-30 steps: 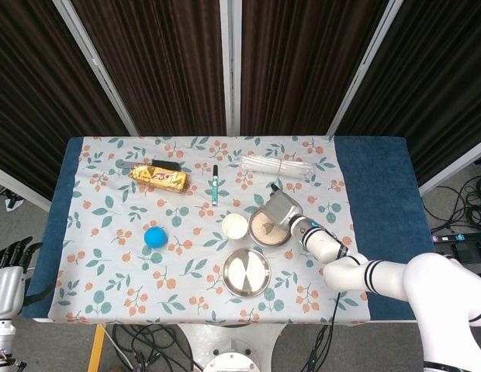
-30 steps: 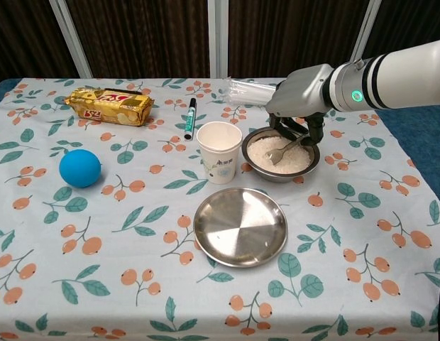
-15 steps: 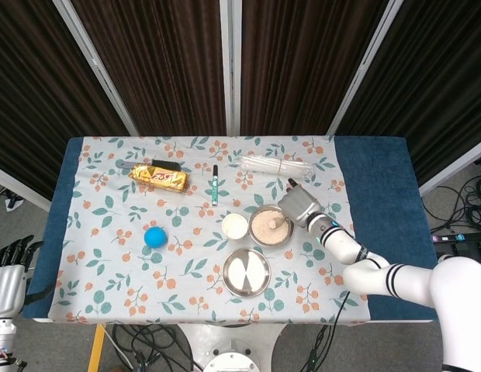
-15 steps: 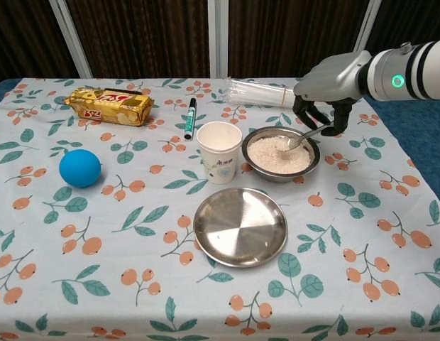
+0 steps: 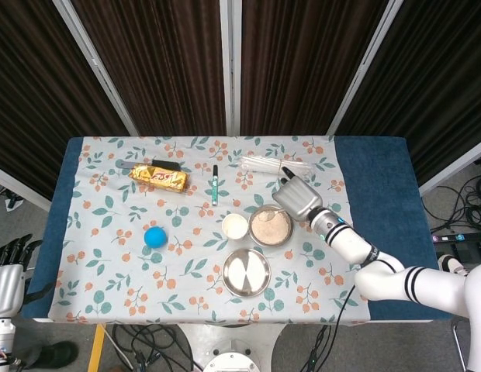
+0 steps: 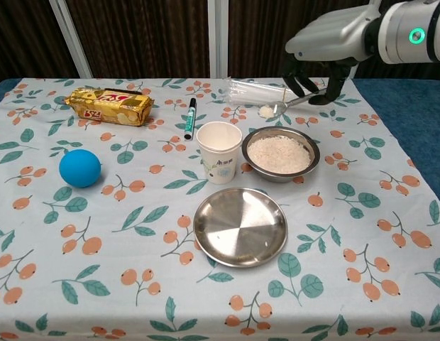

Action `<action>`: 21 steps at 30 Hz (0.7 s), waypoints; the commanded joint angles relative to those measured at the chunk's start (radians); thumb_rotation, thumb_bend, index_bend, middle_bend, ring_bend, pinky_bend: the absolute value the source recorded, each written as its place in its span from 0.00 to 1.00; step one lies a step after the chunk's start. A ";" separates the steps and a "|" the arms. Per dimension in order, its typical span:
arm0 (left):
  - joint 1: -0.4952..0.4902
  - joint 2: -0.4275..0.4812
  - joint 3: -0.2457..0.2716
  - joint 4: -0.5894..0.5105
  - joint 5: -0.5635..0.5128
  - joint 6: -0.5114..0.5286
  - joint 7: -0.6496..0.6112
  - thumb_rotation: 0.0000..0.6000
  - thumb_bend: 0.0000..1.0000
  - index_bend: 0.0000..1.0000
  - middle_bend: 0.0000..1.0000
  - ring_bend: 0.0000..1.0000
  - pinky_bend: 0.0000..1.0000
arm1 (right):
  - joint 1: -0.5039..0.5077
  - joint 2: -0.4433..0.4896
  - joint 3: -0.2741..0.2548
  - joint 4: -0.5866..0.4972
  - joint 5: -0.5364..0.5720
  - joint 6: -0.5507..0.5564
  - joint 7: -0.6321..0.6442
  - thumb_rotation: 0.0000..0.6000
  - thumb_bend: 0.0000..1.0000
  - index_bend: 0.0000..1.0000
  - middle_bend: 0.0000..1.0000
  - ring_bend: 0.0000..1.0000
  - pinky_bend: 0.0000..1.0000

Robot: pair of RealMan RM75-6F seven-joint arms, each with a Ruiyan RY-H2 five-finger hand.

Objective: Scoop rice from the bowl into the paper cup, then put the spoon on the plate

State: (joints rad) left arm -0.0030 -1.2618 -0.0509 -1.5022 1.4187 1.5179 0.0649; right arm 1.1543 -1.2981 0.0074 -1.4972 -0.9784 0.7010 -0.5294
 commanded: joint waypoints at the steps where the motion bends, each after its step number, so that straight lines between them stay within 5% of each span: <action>1: 0.001 -0.002 0.000 0.002 0.001 0.002 -0.002 1.00 0.13 0.25 0.21 0.13 0.15 | 0.039 -0.031 0.020 0.013 0.005 -0.034 -0.028 1.00 0.33 0.62 0.59 0.26 0.06; 12: 0.010 -0.010 0.003 0.015 0.000 0.009 -0.018 1.00 0.13 0.25 0.21 0.13 0.15 | 0.167 -0.132 -0.003 0.098 0.079 -0.085 -0.216 1.00 0.33 0.62 0.59 0.27 0.06; 21: 0.011 -0.015 0.002 0.021 0.000 0.008 -0.022 1.00 0.13 0.25 0.21 0.13 0.15 | 0.204 -0.166 -0.084 0.076 -0.039 0.044 -0.460 1.00 0.33 0.62 0.59 0.27 0.04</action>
State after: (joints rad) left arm 0.0076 -1.2767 -0.0489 -1.4816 1.4190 1.5262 0.0433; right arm 1.3480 -1.4484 -0.0481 -1.4144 -0.9682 0.6992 -0.9337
